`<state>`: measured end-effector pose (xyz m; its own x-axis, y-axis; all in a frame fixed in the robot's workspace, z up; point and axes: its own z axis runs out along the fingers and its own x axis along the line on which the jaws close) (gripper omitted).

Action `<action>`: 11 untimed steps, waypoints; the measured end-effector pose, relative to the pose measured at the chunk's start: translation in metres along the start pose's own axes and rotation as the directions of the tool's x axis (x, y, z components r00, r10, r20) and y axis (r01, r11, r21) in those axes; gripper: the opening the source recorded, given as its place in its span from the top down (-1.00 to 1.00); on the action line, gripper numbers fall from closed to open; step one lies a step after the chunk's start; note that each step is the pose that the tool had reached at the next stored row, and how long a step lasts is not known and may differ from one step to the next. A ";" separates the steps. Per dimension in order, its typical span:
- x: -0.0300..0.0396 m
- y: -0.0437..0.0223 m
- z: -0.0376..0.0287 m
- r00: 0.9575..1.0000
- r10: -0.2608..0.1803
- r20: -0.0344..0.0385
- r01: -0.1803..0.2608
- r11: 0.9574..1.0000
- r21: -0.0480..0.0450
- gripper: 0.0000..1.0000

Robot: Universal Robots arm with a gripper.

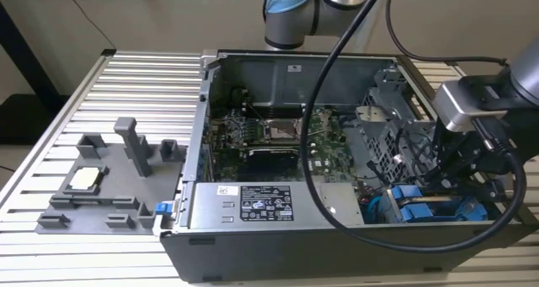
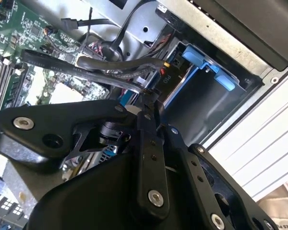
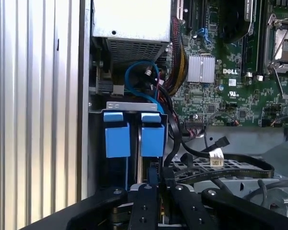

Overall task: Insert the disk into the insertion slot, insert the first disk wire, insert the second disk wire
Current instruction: 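Insert the second disk wire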

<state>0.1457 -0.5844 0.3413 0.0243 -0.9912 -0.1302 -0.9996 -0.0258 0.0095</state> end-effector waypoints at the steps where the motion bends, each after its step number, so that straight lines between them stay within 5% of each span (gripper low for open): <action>1: 0.0001 0.0000 0.0004 1.000 0.002 0.001 -0.002 1.000 0.000 0.68; 11: 0.0009 -0.0016 0.0062 1.000 0.021 0.001 -0.021 1.000 0.003 0.68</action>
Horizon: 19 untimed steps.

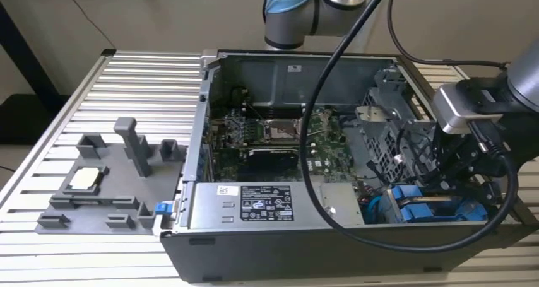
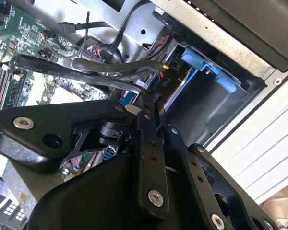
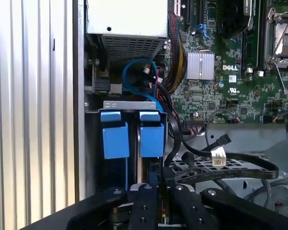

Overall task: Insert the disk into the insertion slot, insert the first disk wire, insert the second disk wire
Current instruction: 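Insert the second disk wire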

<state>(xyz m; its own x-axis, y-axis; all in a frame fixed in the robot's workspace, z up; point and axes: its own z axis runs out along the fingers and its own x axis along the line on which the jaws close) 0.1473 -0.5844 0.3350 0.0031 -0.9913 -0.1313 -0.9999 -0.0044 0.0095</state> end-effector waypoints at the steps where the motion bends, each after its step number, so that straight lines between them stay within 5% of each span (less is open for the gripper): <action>1: 0.0000 -0.0002 0.0004 1.000 0.000 0.000 0.000 1.000 0.000 0.68; 6: 0.0001 -0.0008 0.0013 1.000 -0.001 0.001 0.001 1.000 0.000 0.65; 7: 0.0000 -0.0008 0.0004 1.000 0.000 0.001 0.000 1.000 0.000 0.51; 19: -0.0056 -0.0003 -0.0418 1.000 0.000 0.001 0.000 1.000 0.000 0.51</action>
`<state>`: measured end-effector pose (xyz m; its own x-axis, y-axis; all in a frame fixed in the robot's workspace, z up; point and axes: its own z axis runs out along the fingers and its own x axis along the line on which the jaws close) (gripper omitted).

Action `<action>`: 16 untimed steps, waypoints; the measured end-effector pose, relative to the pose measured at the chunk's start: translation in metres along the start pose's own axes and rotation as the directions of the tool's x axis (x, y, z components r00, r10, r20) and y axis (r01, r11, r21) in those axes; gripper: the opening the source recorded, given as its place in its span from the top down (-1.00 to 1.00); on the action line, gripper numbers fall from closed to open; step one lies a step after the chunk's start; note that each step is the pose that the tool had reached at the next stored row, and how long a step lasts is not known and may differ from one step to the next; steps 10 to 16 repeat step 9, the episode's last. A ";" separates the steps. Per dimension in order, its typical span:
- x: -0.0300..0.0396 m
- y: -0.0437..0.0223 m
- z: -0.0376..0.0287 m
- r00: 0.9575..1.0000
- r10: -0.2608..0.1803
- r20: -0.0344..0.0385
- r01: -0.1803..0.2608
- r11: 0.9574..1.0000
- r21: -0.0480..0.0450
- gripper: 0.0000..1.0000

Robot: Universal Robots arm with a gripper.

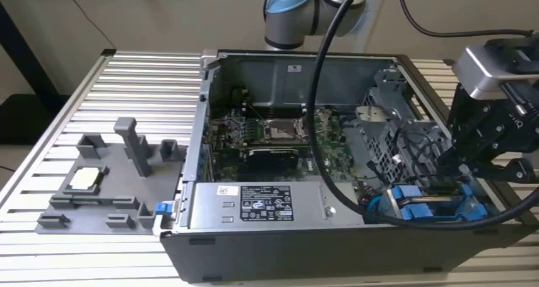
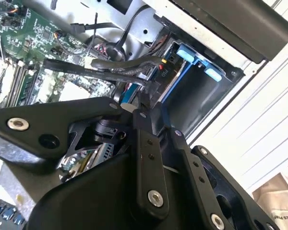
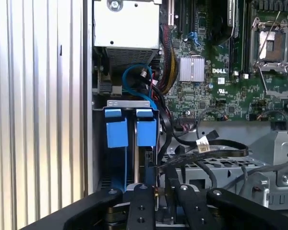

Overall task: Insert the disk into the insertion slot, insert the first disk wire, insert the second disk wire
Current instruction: 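Insert the second disk wire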

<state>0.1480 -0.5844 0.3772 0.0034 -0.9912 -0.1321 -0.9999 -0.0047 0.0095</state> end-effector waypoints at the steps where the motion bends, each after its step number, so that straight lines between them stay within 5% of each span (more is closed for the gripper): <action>1: -0.0003 0.0000 -0.0020 1.000 0.000 0.000 0.000 1.000 0.000 0.51; 16: -0.0005 0.0001 -0.0037 1.000 0.000 0.000 0.000 1.000 0.000 0.51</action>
